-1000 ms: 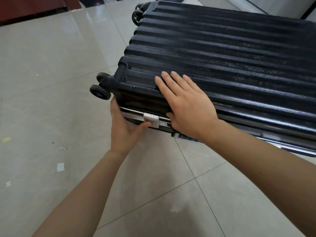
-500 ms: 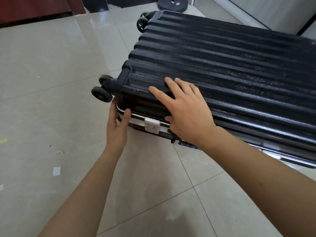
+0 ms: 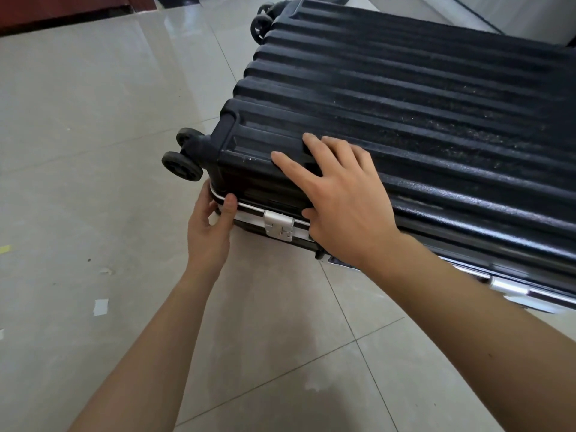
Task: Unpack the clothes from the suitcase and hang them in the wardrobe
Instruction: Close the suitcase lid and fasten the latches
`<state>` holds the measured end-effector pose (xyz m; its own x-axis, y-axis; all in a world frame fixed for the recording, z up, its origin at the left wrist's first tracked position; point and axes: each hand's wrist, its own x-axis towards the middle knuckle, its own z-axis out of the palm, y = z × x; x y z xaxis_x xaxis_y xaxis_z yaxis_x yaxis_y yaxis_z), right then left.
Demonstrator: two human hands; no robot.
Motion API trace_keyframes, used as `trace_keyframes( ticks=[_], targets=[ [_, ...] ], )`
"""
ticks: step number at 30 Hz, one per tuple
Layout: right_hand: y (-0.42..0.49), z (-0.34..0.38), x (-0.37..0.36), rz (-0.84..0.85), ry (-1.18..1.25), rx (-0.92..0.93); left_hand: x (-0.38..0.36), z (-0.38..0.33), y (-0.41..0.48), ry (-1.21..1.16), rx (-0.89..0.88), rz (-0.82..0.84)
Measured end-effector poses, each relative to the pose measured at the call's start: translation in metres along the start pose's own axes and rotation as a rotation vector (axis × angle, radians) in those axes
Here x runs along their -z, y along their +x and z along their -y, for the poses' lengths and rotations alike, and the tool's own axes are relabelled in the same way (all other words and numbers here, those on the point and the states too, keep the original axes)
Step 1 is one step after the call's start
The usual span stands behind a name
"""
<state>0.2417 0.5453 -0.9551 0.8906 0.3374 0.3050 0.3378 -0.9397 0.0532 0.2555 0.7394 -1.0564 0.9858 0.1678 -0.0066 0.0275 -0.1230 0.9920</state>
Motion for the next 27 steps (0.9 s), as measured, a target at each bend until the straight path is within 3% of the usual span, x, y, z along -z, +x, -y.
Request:
trace_keyframes(
  ticks=[10, 17, 27],
  targets=[
    [-0.004, 0.011, -0.005, 0.002, -0.001, 0.014, 0.000, 0.003, -0.002, 0.009, -0.055, -0.025],
    [-0.004, 0.012, 0.007, 0.119, 0.047, -0.020, -0.010, 0.001, -0.011, 0.012, -0.135, 0.138],
    [-0.004, 0.012, 0.002, 0.117, 0.021, 0.039, -0.012, 0.013, -0.004, 0.167, -0.184, 0.016]
  ],
)
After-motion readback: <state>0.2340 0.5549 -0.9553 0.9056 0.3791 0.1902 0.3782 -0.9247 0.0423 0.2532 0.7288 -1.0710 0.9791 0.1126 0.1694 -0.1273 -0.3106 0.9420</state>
